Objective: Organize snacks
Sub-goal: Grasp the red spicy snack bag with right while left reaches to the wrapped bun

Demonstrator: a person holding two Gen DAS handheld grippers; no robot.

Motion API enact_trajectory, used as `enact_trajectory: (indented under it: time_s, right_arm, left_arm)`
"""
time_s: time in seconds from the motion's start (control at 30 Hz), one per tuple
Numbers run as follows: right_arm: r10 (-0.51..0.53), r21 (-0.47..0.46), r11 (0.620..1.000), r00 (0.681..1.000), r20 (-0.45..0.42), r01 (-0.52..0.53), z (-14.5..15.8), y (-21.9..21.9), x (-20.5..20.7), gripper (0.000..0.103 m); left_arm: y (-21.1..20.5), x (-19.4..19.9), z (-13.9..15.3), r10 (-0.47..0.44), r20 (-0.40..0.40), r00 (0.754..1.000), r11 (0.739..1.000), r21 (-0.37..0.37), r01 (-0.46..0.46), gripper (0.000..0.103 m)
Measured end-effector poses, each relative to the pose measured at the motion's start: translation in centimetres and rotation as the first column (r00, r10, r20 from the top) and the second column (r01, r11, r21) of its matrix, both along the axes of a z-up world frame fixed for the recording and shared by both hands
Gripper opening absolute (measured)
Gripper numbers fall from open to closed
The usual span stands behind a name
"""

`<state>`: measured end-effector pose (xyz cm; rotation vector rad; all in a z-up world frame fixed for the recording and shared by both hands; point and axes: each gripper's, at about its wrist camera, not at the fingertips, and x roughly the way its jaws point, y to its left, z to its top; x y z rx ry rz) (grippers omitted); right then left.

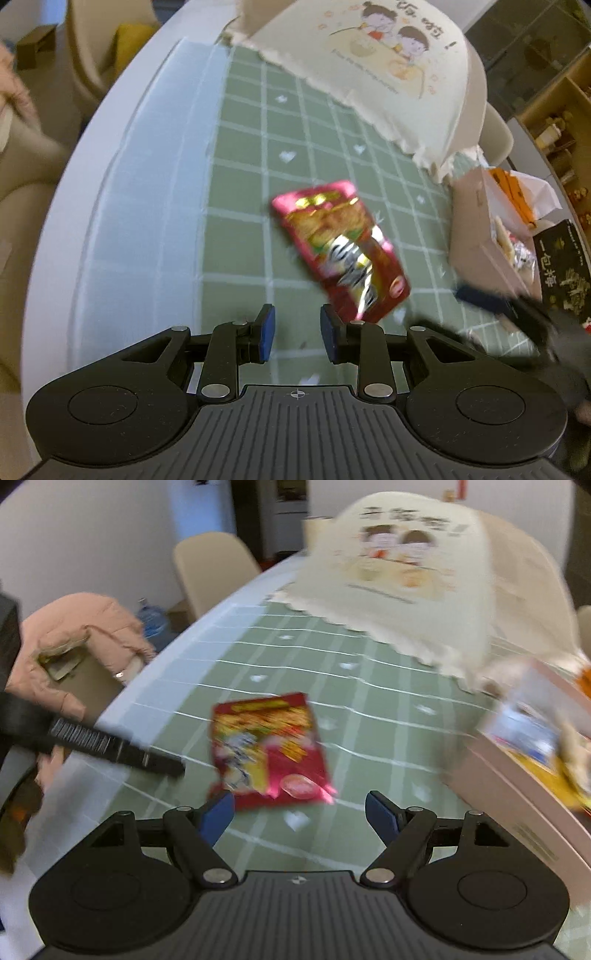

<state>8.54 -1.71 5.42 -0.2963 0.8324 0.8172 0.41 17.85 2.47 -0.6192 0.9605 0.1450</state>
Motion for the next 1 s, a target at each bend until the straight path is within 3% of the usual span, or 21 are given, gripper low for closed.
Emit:
enact_trajectory:
  time_s: [0.17,0.27,0.37,0.47,0.53,0.57,0.7,0.8,0.9,1.0]
  right_arm:
    - [0.061,-0.034,0.998,0.998,0.025,-0.060,-2.1,5.6,1.1,0.079]
    - [0.077,-0.093,0.993,0.995,0.056,-0.071,-3.8,7.6,1.7,0.089]
    - [0.069,-0.084,0.995,0.992,0.102,-0.060,-4.3,8.0,1.9,0.092]
    - [0.069,-0.075,0.995,0.997,0.042,-0.066,-4.3,7.3,2.6,0.091]
    - [0.053,-0.056,0.997,0.998,-0.022,-0.054,-3.9,6.3,3.0,0.082]
    - [0.052,-0.035,0.998,0.998,-0.036,-0.053,-3.4,5.5,2.8,0.072]
    - [0.041,-0.005,0.999,0.999,0.003,-0.041,-0.8,2.5,0.5,0.040]
    - [0.016,-0.006,1.000,0.998,0.061,-0.015,0.9,-0.3,-1.5,0.030]
    - [-0.046,-0.011,0.999,0.995,0.085,0.047,1.6,-3.7,-2.5,0.030]
    - [-0.173,-0.026,0.984,0.980,0.100,0.177,1.3,-7.2,-2.5,0.030]
  left_arm:
    - [1.0,-2.4,-0.4,0.056,-0.026,0.998,0.998,-0.006,-0.056,0.031]
    - [1.4,-3.5,-0.2,0.067,-0.031,0.997,0.998,-0.004,-0.067,0.031]
    - [1.5,-4.2,-0.1,0.062,-0.031,0.998,0.998,0.001,-0.062,0.031]
    - [1.2,-3.9,-0.2,0.045,-0.028,0.999,0.999,-0.010,-0.045,0.031]
    - [0.6,-3.2,-0.3,0.020,-0.021,1.000,1.000,-0.023,-0.020,0.031]
    - [0.2,-2.8,-0.2,0.002,-0.015,1.000,1.000,-0.027,-0.003,0.031]
    - [-2.1,-0.9,-0.4,-0.098,-0.003,0.995,0.994,-0.041,0.098,0.031]
    - [-3.9,0.3,-0.7,-0.162,-0.002,0.987,0.985,-0.057,0.161,0.031]
    - [-5.9,1.3,-0.9,-0.222,0.006,0.975,0.973,-0.063,0.222,0.031]
    - [-7.4,1.9,-1.2,-0.265,0.013,0.964,0.961,-0.082,0.265,0.031]
